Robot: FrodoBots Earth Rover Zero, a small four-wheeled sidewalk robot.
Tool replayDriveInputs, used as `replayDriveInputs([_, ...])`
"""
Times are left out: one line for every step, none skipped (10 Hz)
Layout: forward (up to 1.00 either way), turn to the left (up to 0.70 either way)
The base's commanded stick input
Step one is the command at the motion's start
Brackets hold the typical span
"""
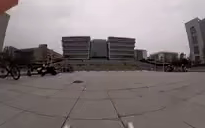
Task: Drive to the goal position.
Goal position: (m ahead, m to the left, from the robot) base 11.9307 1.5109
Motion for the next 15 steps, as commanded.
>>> replayDriveInputs([0.7, 0.0])
replayDriveInputs([0.7, 0.0])
replayDriveInputs([0.7, 0.0])
replayDriveInputs([0.7, 0.0])
replayDriveInputs([0.7, 0.0])
replayDriveInputs([0.7, 0.0])
replayDriveInputs([0.7, 0.0])
replayDriveInputs([0.7, 0.0])
replayDriveInputs([0.7, 0.0])
replayDriveInputs([0.7, 0.0])
replayDriveInputs([0.7, 0.01])
replayDriveInputs([0.7, 0.0])
replayDriveInputs([0.7, 0.0])
replayDriveInputs([0.7, 0.0])
replayDriveInputs([0.7, 0.0])
